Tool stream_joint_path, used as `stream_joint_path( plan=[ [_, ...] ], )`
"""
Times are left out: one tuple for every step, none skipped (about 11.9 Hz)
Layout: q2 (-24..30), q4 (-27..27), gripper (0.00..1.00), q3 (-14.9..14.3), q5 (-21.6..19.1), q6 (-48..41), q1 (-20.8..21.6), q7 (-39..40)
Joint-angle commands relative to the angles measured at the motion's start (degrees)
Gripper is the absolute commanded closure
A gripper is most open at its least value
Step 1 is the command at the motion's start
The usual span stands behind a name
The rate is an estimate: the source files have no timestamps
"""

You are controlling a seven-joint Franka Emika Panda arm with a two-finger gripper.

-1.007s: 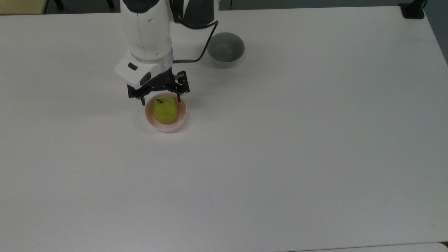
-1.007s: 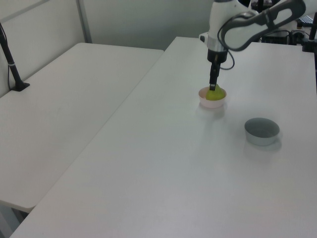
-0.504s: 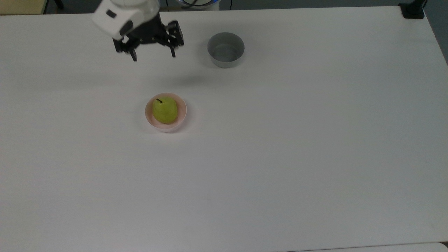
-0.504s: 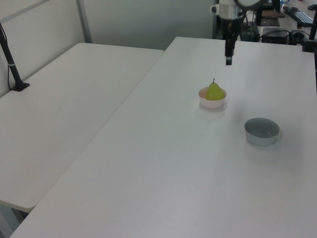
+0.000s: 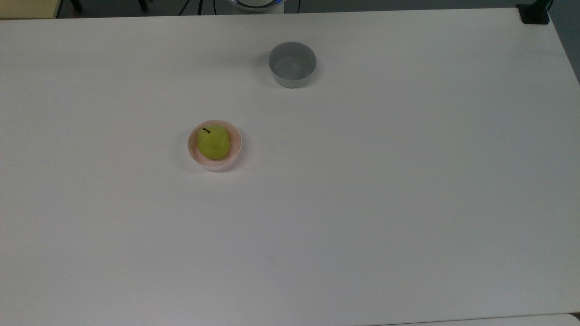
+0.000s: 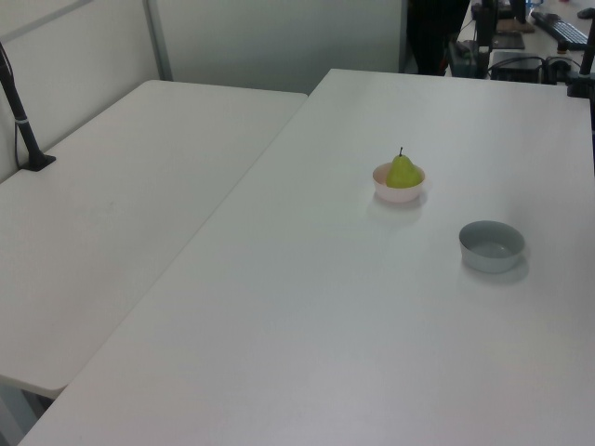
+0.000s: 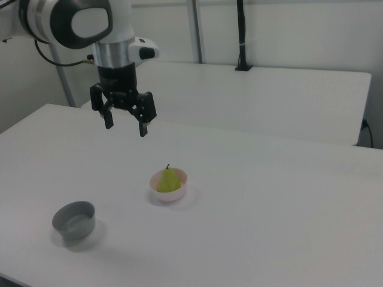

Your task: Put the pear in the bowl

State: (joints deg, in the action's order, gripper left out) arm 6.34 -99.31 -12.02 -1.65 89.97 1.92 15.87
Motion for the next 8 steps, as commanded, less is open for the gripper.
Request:
stream_joint_path(
  plan=[
    [1.66,-1.06,0.00,5.61,0.68,0.29,-3.60,-5.75],
    [1.31,-1.15,0.00,5.61,0.77,3.08,-3.16,-5.68],
    [0.70,-1.32,0.00,5.61,0.77,6.59,-2.98,-5.68],
    [-0.87,-1.15,0.00,5.61,0.77,8.98,-2.81,-6.03],
    [-1.50,-1.06,0.00,5.35,0.86,9.87,-1.85,-5.94],
    [-2.29,-0.11,0.00,5.00,0.77,9.79,-1.49,-5.33],
    [-4.99,4.08,0.00,4.64,0.77,8.57,-1.49,-5.24],
    [-6.32,6.30,0.00,4.38,0.77,6.12,-1.22,-4.72]
  ],
)
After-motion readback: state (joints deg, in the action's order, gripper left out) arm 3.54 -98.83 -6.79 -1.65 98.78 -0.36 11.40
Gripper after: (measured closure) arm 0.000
